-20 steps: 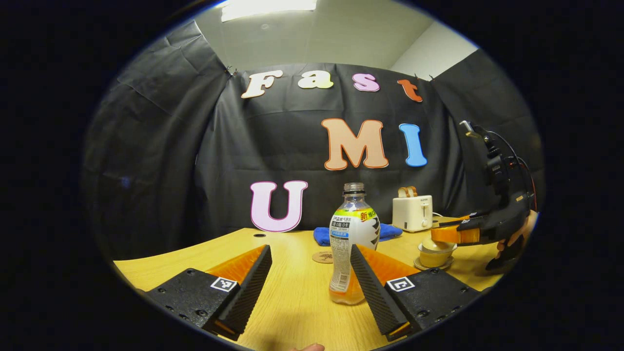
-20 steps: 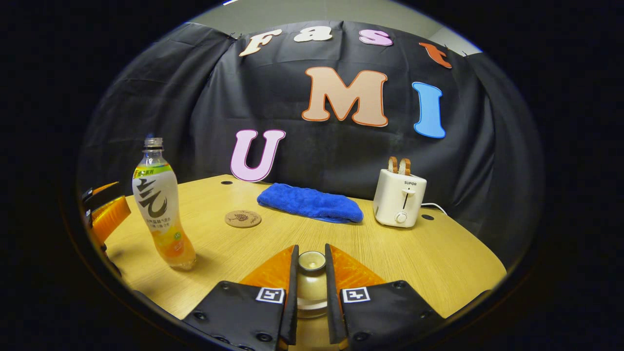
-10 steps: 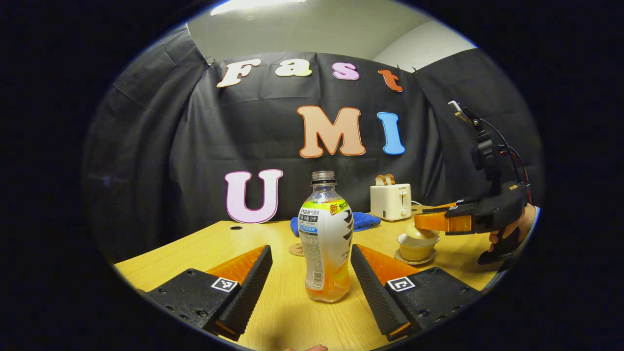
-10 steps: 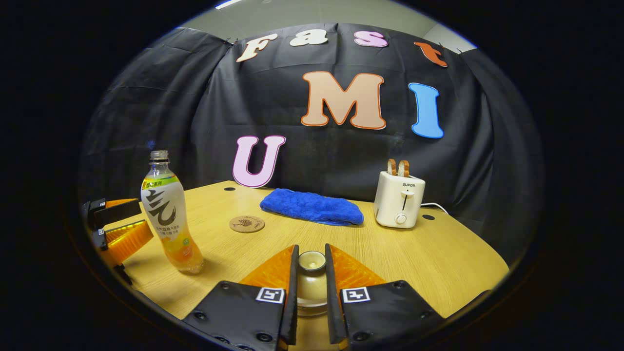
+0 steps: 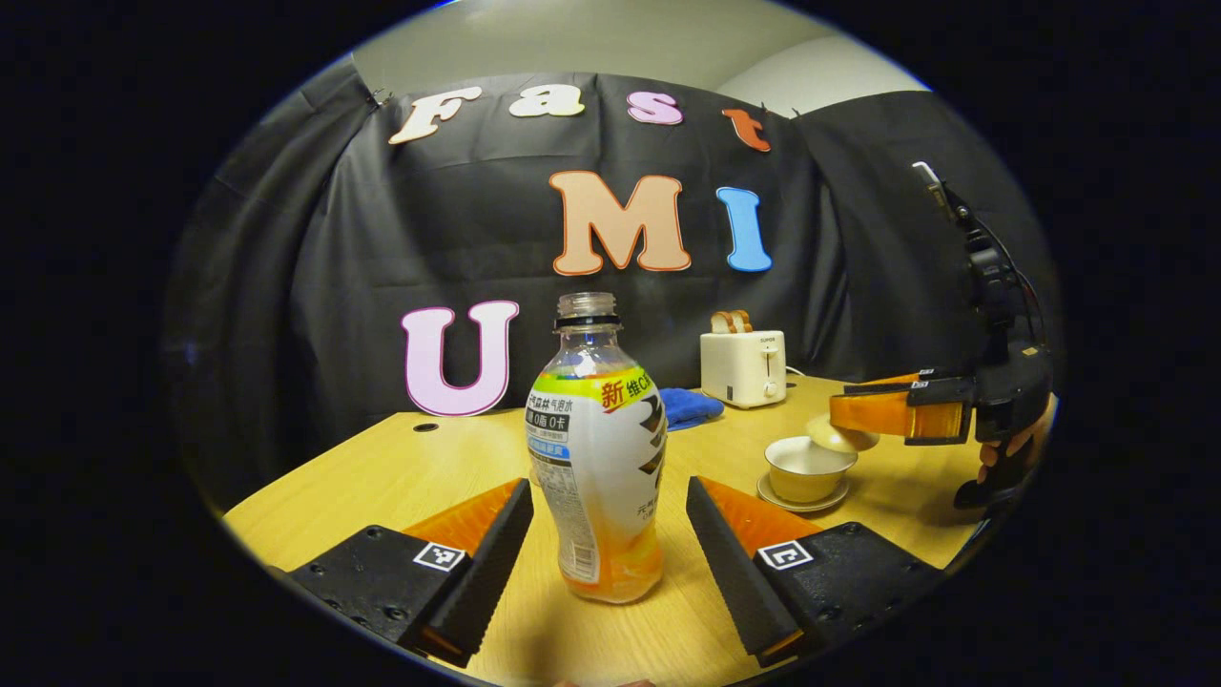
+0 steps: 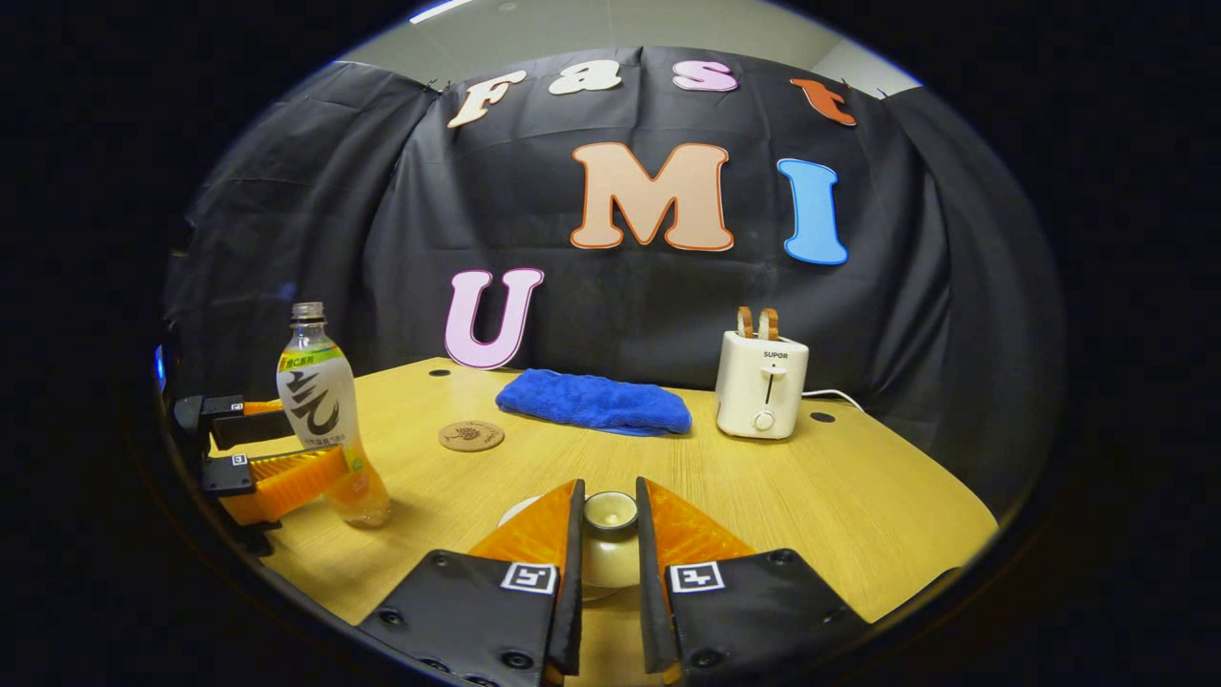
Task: Open the teacup lid with one hand, grasp the water bottle and pour water into the teacup with the other hand; after pouring, place the water bottle on the coaster and then close the teacup lid.
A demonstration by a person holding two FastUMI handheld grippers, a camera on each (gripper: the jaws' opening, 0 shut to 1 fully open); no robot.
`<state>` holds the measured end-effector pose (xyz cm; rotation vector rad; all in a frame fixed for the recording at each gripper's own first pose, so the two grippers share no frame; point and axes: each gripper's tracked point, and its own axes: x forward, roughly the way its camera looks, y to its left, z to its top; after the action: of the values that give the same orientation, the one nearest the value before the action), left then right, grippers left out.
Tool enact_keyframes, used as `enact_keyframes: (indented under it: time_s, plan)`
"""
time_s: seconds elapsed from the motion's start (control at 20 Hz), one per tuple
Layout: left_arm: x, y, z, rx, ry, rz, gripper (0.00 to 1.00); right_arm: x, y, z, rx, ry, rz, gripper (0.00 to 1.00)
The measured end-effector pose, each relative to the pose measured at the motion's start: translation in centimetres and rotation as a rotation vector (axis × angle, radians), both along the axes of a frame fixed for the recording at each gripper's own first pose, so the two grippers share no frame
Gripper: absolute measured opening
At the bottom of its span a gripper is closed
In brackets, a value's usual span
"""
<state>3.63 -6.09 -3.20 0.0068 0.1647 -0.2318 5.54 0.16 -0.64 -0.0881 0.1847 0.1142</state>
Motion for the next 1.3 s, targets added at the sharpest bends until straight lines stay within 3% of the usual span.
enact_keyframes:
  time_s: [0.2,0.25,0.3,0.45,0.8,1.0,1.3]
  plan:
    - [0.1,-0.3,-0.2,-0.002,0.014,-0.003,0.91,-0.1,-0.8,-0.2,0.010,0.004,-0.014,0.27]
    - [0.3,-0.3,-0.3,-0.001,0.018,-0.005,0.83,-0.2,-0.8,-0.3,0.009,0.006,-0.014,0.27]
    - [0.4,-0.2,-0.4,0.003,0.020,-0.004,0.80,-0.3,-0.9,-0.3,0.012,0.005,-0.012,0.31]
    - [0.5,0.0,-0.3,0.000,0.018,0.004,0.69,-0.6,-0.8,-0.3,0.013,0.004,-0.004,0.29]
    - [1.0,0.3,-0.4,0.023,0.025,0.011,0.58,-1.1,-2.1,0.4,0.008,-0.013,-0.015,0.29]
    - [1.7,0.6,0.3,0.109,0.013,0.009,0.56,-1.1,-3.4,0.8,0.007,-0.024,-0.034,0.27]
    - [3.2,0.9,1.3,0.291,-0.005,-0.013,0.56,-1.6,-5.0,0.9,0.010,-0.027,-0.053,0.31]
